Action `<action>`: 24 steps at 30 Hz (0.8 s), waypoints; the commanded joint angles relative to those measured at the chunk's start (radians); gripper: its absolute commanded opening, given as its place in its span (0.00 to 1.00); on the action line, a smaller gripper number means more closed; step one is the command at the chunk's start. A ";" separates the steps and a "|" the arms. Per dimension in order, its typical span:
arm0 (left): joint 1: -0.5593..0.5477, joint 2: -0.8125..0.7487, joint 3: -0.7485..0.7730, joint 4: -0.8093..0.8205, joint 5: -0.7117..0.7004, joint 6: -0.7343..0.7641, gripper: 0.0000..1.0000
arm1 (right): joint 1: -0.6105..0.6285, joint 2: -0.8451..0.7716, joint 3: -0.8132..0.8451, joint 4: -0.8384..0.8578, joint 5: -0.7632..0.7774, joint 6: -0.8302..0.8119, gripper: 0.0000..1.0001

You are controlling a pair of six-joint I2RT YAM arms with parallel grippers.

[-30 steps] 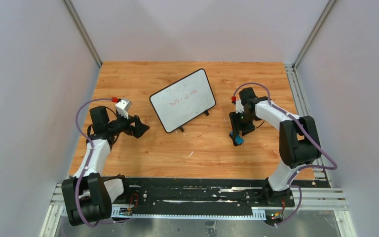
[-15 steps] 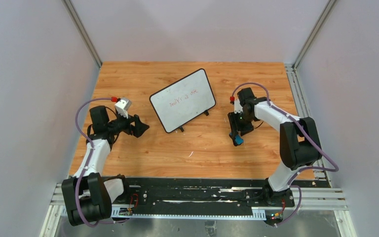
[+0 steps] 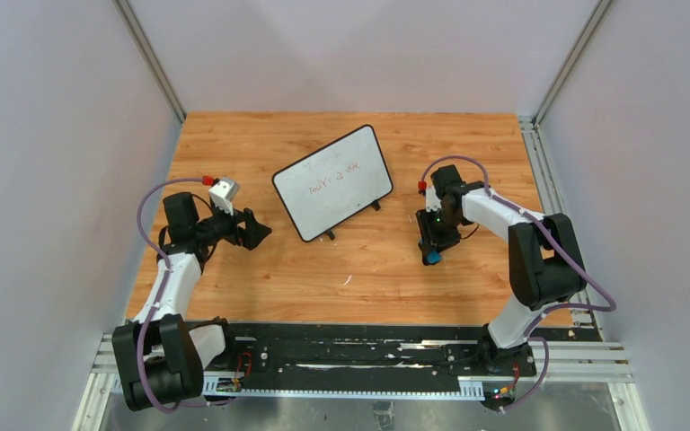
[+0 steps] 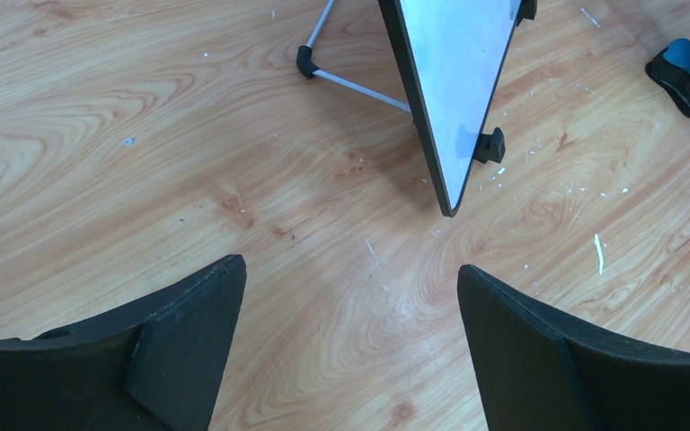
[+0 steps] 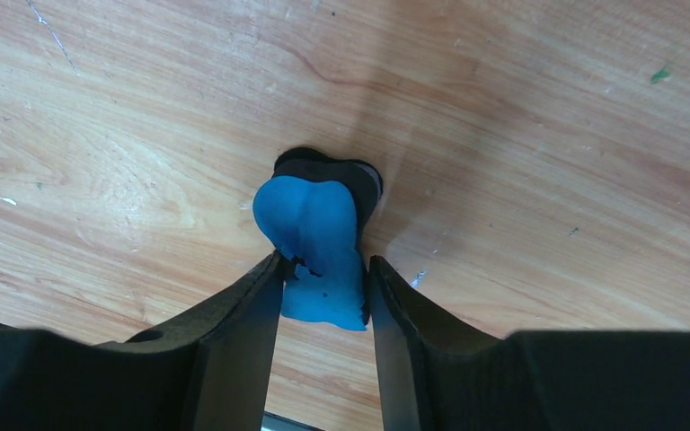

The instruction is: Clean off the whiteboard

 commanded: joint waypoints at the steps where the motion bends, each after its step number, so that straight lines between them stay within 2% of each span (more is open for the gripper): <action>1: 0.007 -0.009 0.020 0.006 0.002 0.000 0.92 | 0.013 -0.015 -0.009 0.002 0.009 0.009 0.39; 8: 0.008 -0.006 0.020 0.005 -0.009 -0.001 0.91 | 0.013 -0.004 -0.002 0.000 0.009 0.009 0.27; 19: 0.007 -0.001 0.025 0.003 -0.017 0.000 0.90 | 0.014 -0.057 0.009 -0.005 0.048 0.027 0.17; 24: 0.007 0.001 0.026 0.003 -0.011 -0.007 0.88 | 0.013 -0.096 0.002 0.004 0.065 0.036 0.08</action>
